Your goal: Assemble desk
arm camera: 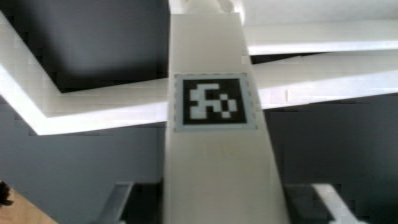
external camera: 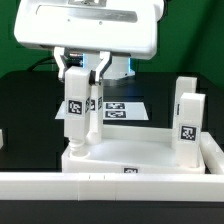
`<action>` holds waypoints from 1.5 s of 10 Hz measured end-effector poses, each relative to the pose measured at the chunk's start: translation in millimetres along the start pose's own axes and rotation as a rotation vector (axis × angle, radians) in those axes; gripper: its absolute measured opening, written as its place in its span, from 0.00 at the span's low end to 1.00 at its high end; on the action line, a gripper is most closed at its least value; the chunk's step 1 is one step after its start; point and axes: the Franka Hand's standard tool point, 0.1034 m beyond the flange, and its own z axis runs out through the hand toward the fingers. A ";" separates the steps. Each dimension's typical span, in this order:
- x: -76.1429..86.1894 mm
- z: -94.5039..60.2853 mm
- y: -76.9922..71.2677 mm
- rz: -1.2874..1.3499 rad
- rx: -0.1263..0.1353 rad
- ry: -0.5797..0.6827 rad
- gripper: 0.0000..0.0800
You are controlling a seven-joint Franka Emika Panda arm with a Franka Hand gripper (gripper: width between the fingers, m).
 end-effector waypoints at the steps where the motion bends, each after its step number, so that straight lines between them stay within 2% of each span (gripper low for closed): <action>1: -0.2 0.2 0.0 0.000 0.000 0.000 0.36; 3: -3.0 3.6 -3.9 -0.007 0.000 -0.006 0.36; 5: 1.0 6.4 -9.2 -0.015 0.002 -0.001 0.36; 15: -9.9 17.7 -6.4 -0.032 -0.019 0.011 0.36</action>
Offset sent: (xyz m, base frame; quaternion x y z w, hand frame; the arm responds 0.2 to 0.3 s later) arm 0.0167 0.0173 -0.0056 0.0200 0.0003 0.0203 0.9996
